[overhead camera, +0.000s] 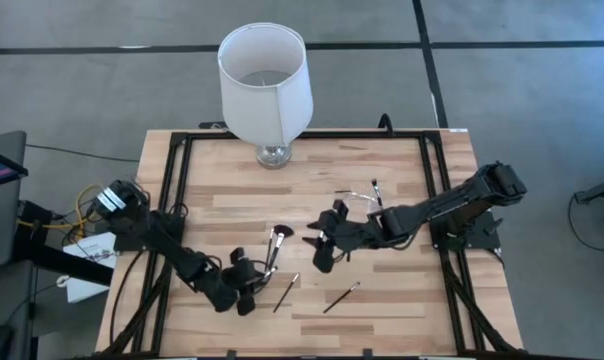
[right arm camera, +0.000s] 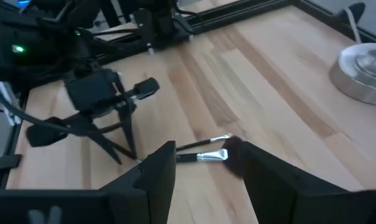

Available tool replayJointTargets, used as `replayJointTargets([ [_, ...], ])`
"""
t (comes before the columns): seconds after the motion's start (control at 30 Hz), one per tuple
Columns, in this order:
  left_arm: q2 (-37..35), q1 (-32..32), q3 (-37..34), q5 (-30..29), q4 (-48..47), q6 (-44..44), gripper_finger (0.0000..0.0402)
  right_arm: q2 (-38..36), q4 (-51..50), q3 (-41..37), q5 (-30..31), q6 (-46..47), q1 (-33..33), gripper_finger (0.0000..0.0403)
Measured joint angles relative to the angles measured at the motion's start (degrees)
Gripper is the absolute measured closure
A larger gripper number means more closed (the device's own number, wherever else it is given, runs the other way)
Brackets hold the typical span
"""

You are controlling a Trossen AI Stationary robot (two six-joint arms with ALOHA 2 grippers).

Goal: Pick & Place Makeup Supplies
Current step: Put the black makeup brush into the transparent organizer

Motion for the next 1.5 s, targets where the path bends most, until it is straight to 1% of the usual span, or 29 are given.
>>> replayJointTargets([
  [0.17,2.72,-0.28,0.00,-1.05,0.35,-2.78,0.0297,0.00,0.08,0.00,0.02,0.00,-0.75,0.0240],
  [0.4,9.06,-0.55,0.28,-8.03,3.30,-11.54,0.0297,0.00,0.07,0.00,0.02,0.04,-1.71,0.0242],
  [0.53,13.47,-1.01,0.26,-11.80,9.99,-9.34,0.0297,0.00,0.06,0.00,-0.04,0.04,-1.54,0.0242],
  [0.6,15.28,-1.81,0.31,-13.88,11.00,-7.64,0.0297,0.00,0.06,0.00,-0.35,0.07,-1.56,0.0242],
  [0.67,16.50,-2.61,0.35,-15.82,11.88,-8.28,0.0297,0.00,0.06,0.00,-0.50,0.07,-1.56,0.0242],
  [0.73,16.51,-2.69,0.35,-15.80,11.91,-8.30,0.0300,0.00,0.06,0.00,-1.10,0.06,-1.60,0.0242],
  [0.83,16.50,-2.69,0.28,-15.84,11.90,-8.40,0.0317,0.00,0.06,0.00,-1.33,0.04,-1.60,0.0242],
  [0.97,16.49,-2.63,0.09,-16.22,11.93,-9.05,0.0377,0.00,0.28,0.00,-1.38,-1.09,-1.60,0.0242],
  [1.07,16.45,-2.63,0.07,-16.27,12.00,-9.06,0.0382,0.01,1.64,0.00,-1.65,-4.05,-1.60,0.0242],
  [1.17,14.31,-2.47,-0.11,-14.54,11.14,-8.49,0.0380,1.22,4.31,0.00,-4.10,-4.43,-1.56,0.0242],
  [1.23,10.85,-1.68,-0.23,-11.54,10.42,-4.81,0.0383,3.39,6.95,0.00,-6.44,-6.50,-1.15,0.0242],
  [1.3,6.29,-0.49,-0.49,-7.40,9.03,-0.31,0.0383,6.57,11.12,0.00,-9.67,-10.80,-0.77,0.0242],
  [1.37,1.39,1.46,-0.56,-3.32,10.07,3.18,0.0383,9.87,16.05,-0.06,-12.69,-16.66,-0.29,0.0242],
  [1.4,-1.02,2.65,-0.86,-2.22,10.56,4.08,0.0383,11.29,19.00,-0.09,-13.32,-19.71,-0.15,0.0242],
  [1.5,-6.81,4.85,-2.43,-1.92,9.97,6.13,0.0382,13.80,26.50,-0.07,-13.35,-26.42,-0.07,0.0242],
])
